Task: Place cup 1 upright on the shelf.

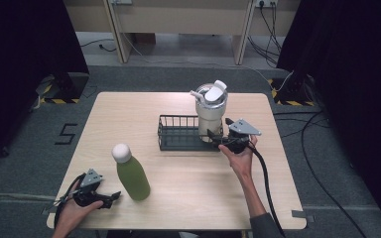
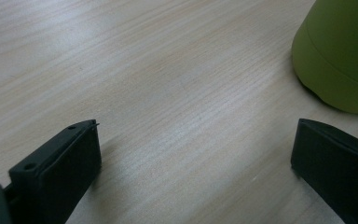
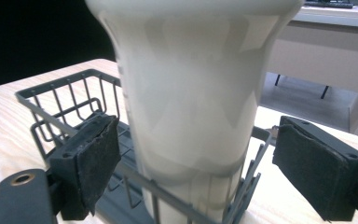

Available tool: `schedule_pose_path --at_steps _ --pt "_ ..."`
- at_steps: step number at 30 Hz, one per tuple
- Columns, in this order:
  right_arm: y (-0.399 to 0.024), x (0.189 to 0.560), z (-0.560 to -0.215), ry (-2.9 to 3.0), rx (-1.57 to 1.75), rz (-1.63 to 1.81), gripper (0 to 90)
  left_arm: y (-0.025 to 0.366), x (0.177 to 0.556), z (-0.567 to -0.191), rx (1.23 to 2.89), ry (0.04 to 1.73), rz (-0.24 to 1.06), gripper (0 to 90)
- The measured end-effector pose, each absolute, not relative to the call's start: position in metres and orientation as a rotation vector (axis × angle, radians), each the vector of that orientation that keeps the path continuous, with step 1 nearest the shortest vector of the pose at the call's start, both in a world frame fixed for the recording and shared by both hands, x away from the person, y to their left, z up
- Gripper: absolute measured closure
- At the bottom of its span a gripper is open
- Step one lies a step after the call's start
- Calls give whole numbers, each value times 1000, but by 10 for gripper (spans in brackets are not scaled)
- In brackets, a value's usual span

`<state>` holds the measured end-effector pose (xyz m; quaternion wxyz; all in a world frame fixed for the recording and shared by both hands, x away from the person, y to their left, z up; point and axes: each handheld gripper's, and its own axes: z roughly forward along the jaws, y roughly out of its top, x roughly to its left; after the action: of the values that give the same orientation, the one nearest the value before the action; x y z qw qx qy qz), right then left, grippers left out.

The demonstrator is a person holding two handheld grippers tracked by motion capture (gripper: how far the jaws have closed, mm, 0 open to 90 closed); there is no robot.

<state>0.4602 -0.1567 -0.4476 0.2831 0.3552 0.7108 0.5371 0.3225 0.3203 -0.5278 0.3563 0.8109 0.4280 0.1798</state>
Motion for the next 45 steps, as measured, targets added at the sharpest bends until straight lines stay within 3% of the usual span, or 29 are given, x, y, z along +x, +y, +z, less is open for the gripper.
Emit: schedule_pose_path --at_steps 17,45 --pt "-169 421 -446 1938 899 1403 150 320 323 -528 2098 1104 465 7" --pt "-170 371 -478 2113 912 1353 150 320 323 -528 2101 1102 455 0"
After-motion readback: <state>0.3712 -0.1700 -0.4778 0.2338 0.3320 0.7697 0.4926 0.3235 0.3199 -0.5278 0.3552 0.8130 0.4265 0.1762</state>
